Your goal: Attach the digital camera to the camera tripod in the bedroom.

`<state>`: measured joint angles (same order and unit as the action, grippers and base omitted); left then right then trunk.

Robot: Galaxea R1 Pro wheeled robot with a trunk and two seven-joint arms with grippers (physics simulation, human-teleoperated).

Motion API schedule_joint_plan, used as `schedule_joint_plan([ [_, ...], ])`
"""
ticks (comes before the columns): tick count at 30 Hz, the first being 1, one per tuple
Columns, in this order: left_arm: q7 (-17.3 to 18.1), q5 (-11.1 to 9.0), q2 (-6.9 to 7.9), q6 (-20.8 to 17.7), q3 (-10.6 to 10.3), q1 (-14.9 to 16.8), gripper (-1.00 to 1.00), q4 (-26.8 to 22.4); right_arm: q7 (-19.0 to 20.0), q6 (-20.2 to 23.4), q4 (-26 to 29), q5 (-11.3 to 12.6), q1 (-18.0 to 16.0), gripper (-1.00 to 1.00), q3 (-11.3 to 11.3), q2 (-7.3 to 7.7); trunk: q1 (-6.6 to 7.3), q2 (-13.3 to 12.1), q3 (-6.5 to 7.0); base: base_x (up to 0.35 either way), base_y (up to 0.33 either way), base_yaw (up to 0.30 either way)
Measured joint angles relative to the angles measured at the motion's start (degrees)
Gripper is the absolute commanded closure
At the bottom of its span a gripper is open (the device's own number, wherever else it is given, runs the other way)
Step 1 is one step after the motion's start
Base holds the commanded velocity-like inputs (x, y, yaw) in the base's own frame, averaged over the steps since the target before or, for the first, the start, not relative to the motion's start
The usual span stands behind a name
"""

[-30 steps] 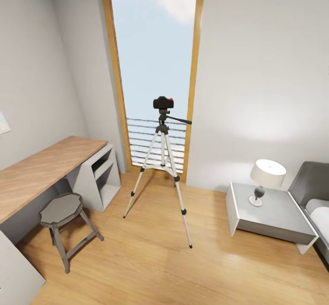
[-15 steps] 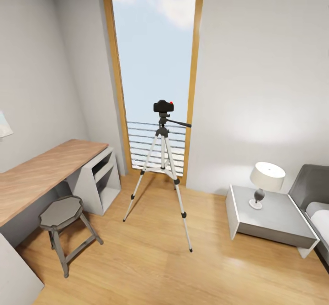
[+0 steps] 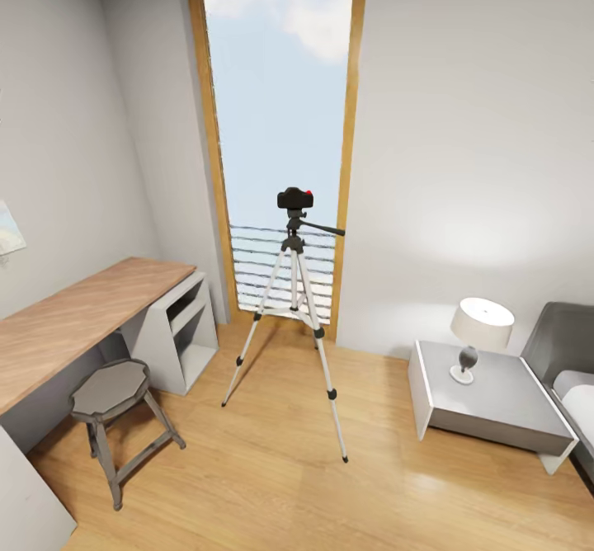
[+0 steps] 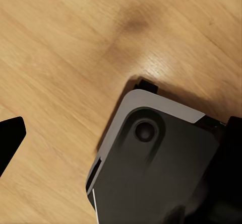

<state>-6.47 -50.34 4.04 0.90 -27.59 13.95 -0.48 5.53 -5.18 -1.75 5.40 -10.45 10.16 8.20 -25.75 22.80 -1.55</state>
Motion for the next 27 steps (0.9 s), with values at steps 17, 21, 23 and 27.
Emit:
schedule_joint_plan([
  [17, 0.00, -0.03, 0.00, 0.01, -0.03, 0.04, -1.00, 0.00, 0.00, -0.01, 0.00, 0.00, -0.04, -1.00, 0.01, -0.01, -0.02, 0.09, 1.42, 0.000, 0.000, 0.000],
  [21, 0.00, -0.02, 0.00, 0.01, -0.02, 0.04, -1.00, 0.00, 0.00, -0.01, 0.00, 0.00, -0.04, -1.00, -0.02, 0.01, -0.02, 0.09, 1.78, 0.000, 0.000, 0.000],
  [23, 0.00, -0.03, 0.00, 0.01, -0.03, 0.04, -1.00, 0.00, 0.00, -0.01, 0.00, 0.00, -0.04, -1.00, -0.03, 0.03, -0.02, 0.09, 1.96, 0.000, 0.000, 0.000],
  [27, 0.00, -0.03, 0.00, 0.01, -0.05, 0.04, -1.00, 0.00, 0.00, -0.01, 0.00, 0.00, -0.04, -1.00, -0.03, 0.01, -0.02, 0.09, 2.32, 0.000, 0.000, 0.000],
])
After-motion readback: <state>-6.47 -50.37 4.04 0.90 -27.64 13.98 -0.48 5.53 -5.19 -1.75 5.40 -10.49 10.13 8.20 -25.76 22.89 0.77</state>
